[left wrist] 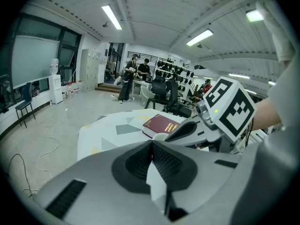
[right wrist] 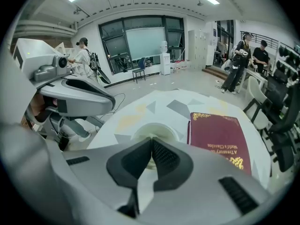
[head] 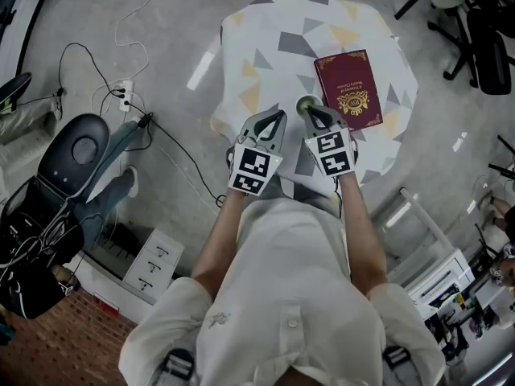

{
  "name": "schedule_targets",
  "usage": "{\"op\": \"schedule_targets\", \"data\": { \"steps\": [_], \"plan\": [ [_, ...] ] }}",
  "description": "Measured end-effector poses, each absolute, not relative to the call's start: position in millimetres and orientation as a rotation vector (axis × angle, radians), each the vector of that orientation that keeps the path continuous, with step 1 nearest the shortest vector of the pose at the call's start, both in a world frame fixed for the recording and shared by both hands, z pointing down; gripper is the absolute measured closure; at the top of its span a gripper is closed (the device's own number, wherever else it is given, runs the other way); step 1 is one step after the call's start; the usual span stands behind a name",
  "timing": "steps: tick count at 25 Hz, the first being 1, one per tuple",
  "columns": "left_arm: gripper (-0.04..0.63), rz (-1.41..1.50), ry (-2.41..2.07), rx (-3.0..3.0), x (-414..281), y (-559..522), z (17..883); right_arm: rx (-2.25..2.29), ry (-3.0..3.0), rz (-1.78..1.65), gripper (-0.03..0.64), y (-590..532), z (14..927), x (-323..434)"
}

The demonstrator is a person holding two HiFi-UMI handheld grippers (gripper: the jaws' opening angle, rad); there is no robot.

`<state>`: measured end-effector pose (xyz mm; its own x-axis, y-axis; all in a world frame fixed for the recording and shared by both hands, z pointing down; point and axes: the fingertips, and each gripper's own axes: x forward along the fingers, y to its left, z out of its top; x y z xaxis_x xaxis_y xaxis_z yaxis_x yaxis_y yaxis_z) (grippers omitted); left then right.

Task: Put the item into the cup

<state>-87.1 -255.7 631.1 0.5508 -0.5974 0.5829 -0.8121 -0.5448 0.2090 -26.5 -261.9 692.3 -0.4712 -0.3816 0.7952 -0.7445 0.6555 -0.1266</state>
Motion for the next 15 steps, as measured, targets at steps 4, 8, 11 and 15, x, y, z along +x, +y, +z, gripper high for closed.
{"op": "schedule_targets", "data": {
  "steps": [4,8,11,15],
  "plan": [
    [0.581,0.625,-1.147,2.331,-90,-254,628,0.874,-2.092,0.590,0.597,-262,692,-28],
    [0.581,0.621,-1.156,2.333,-92,-253,626,0.885,-2.086,0.576,0.578,-263,690,-28],
    [0.581,0.616,-1.164,2.338,-94,-251,623,0.891,-2.085,0.566,0.574,-262,688,-28],
    [0.581,0.609,-1.173,2.350,-96,-252,617,0.903,-2.090,0.546,0.571,-261,682,-27]
  ]
}}
